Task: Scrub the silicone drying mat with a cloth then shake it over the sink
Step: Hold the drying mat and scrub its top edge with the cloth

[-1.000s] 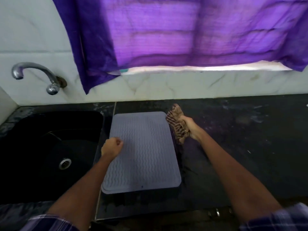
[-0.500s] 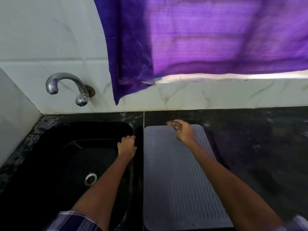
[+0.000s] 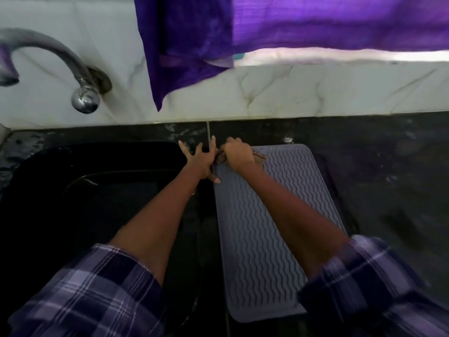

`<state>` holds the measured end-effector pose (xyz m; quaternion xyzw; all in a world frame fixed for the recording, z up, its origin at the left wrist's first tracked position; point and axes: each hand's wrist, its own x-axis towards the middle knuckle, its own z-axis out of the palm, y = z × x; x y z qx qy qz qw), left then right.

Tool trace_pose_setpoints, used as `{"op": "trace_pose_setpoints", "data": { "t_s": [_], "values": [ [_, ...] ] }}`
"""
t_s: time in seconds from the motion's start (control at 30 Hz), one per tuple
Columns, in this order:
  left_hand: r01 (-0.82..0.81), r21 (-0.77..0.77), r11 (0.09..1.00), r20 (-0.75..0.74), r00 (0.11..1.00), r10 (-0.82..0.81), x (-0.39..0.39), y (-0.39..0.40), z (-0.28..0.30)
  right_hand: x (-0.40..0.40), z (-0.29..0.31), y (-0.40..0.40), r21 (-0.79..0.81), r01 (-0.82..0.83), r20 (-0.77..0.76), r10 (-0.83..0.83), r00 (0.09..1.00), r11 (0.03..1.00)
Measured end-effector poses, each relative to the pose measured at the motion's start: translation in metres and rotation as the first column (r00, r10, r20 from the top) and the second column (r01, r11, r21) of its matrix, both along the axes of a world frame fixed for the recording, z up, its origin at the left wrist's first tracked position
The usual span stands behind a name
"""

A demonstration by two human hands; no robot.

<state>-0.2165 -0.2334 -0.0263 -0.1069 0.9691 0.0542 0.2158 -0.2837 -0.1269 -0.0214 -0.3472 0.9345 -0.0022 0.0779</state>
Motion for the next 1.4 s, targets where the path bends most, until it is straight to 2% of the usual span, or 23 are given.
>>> {"op": "trace_pose_setpoints", "data": {
  "t_s": [0.1,0.17,0.27,0.3,0.4,0.5,0.57,0.63,0.7,0.73,0.8,0.87,0.93,1.07,1.13,1.2,1.23,1.3,1.33,1.4],
  "values": [
    [0.083,-0.077,0.994,0.048,0.996,-0.079,-0.001,-0.005,0.009,0.043,-0.001,0.017,0.021,-0.012,0.032,0.011,0.999,1.000],
    [0.137,-0.122,0.983,0.065,0.989,-0.130,-0.004,-0.009,0.014,0.065,0.002,0.038,0.029,-0.074,0.158,0.069,0.985,0.997],
    [0.127,-0.130,0.983,0.076,0.990,-0.118,-0.008,-0.008,0.018,0.050,0.027,0.036,0.177,-0.184,0.297,0.126,0.946,0.967],
    [0.109,-0.135,0.985,0.071,0.992,-0.100,-0.009,-0.007,0.018,0.039,0.032,0.026,0.194,-0.141,0.271,0.085,0.959,0.971],
    [0.041,-0.121,0.992,0.064,0.997,-0.033,-0.013,-0.009,0.013,0.015,0.030,-0.002,0.098,0.012,0.076,-0.020,0.997,0.995],
    [0.029,-0.103,0.994,0.067,0.998,-0.022,-0.015,-0.014,0.007,0.031,0.011,-0.004,0.130,-0.001,-0.070,0.010,0.997,0.991],
    [0.076,-0.108,0.991,0.079,0.995,-0.068,-0.016,-0.014,0.005,0.056,0.009,0.011,0.134,-0.060,-0.016,0.063,0.998,0.989],
    [0.105,-0.108,0.989,0.074,0.992,-0.097,-0.016,-0.013,0.007,0.084,0.012,0.031,0.137,-0.166,0.120,0.150,0.981,0.977],
    [0.102,-0.105,0.989,0.081,0.992,-0.094,-0.014,-0.012,0.010,0.086,0.026,0.042,0.197,-0.216,0.274,0.158,0.949,0.956],
    [0.093,-0.106,0.990,0.084,0.993,-0.084,-0.014,-0.012,0.012,0.076,0.035,0.040,0.247,-0.222,0.299,0.144,0.943,0.943],
    [0.070,-0.106,0.992,0.082,0.995,-0.062,-0.014,-0.012,0.014,0.048,0.045,0.025,0.277,-0.199,0.167,0.157,0.973,0.940],
    [0.056,-0.105,0.993,0.080,0.996,-0.048,-0.014,-0.011,0.013,0.023,0.043,0.009,0.189,-0.132,-0.052,0.144,0.988,0.973],
    [0.060,-0.112,0.992,0.096,0.994,-0.049,-0.014,-0.011,0.013,0.020,0.023,0.000,0.201,-0.083,-0.137,0.111,0.984,0.976],
    [0.090,-0.116,0.989,0.087,0.993,-0.080,-0.016,-0.012,0.010,0.055,-0.008,0.018,0.139,-0.088,-0.141,0.107,0.984,0.986],
    [0.109,-0.110,0.988,0.095,0.991,-0.099,-0.016,-0.010,0.012,0.086,-0.007,0.048,0.110,-0.232,-0.089,0.242,0.966,0.967],
    [0.101,-0.104,0.989,0.095,0.991,-0.091,-0.017,-0.009,0.016,0.111,0.003,0.074,0.170,-0.370,0.063,0.365,0.929,0.913],
    [0.091,-0.096,0.991,0.106,0.991,-0.081,-0.016,-0.009,0.019,0.108,0.009,0.076,0.152,-0.362,0.141,0.342,0.929,0.920],
    [0.076,-0.090,0.993,0.122,0.990,-0.065,-0.014,-0.005,0.023,0.082,0.031,0.055,0.162,-0.240,0.225,0.201,0.953,0.957],
    [0.070,-0.096,0.993,0.118,0.991,-0.058,-0.013,-0.004,0.023,0.063,0.036,0.039,0.165,-0.170,0.195,0.137,0.971,0.972],
    [0.043,-0.095,0.995,0.115,0.993,-0.032,-0.010,-0.001,0.023,0.032,0.034,0.008,0.132,-0.082,0.012,0.081,0.997,0.988]
  ]
}}
